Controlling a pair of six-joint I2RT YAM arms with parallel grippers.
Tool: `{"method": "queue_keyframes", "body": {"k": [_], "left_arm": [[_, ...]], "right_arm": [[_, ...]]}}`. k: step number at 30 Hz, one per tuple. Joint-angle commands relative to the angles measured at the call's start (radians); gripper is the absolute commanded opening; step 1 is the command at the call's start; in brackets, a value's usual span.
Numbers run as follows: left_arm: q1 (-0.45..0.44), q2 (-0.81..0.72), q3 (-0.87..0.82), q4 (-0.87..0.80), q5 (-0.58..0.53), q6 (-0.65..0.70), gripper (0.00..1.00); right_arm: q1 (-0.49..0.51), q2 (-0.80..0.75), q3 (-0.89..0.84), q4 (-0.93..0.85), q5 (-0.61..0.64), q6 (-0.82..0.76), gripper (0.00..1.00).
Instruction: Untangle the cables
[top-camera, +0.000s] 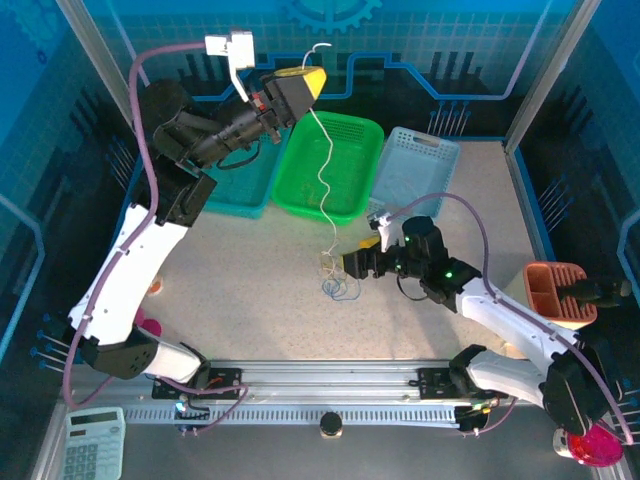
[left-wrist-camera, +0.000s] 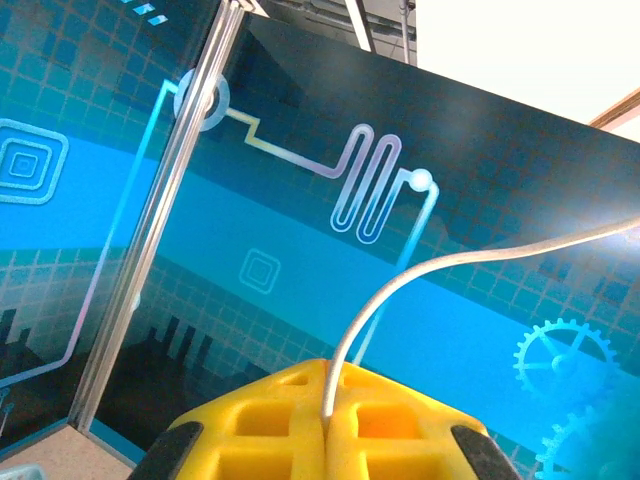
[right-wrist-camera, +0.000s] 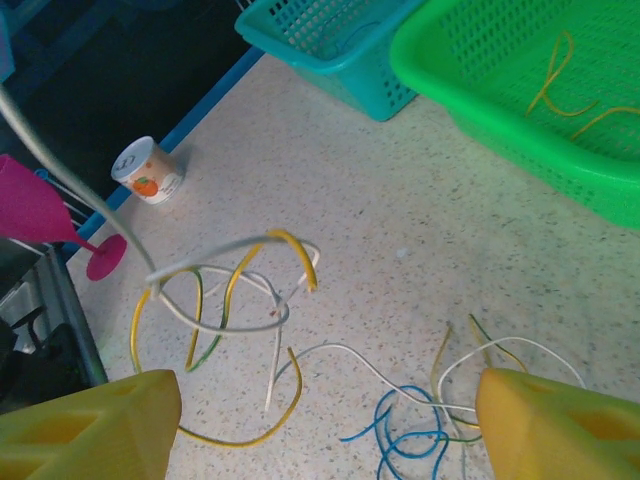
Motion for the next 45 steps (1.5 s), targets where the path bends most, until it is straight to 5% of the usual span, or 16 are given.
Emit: {"method": "queue_keyframes", "body": {"k": [1,23,26,29,32,45], "left_arm": [[-0.004,-0.021,-0.011,0.069,0.034,-0.051,0.00],[-0.048,0.003,-0.010,0.118,0.030,-0.089,0.00],[-0.050,0.009,-0.001,0.116,0.025,-0.086,0.00],[-0.051,0.018,0.022,0.102,0.019,-0.075,0.00],[-0.050,0.030,0.063,0.076,0.016,-0.053,0.00],[-0.048,0.097,0.304,-0.054,-0.005,0.049,0.00]], "right_arm": [[-0.004,0.015,0.035,0.029,-0.079,-0.029,0.80],[0.049,0.171,0.091,0.182,-0.104,0.016,0.82],[0.051,0.219,0.077,0.218,-0.101,0.027,0.75],[0.053,0.250,0.033,0.276,-0.105,0.043,0.47],[0.053,0.269,-0.025,0.317,-0.100,0.059,0.33],[0.051,0.387,-0.230,0.501,-0.027,0.119,0.18]]}}
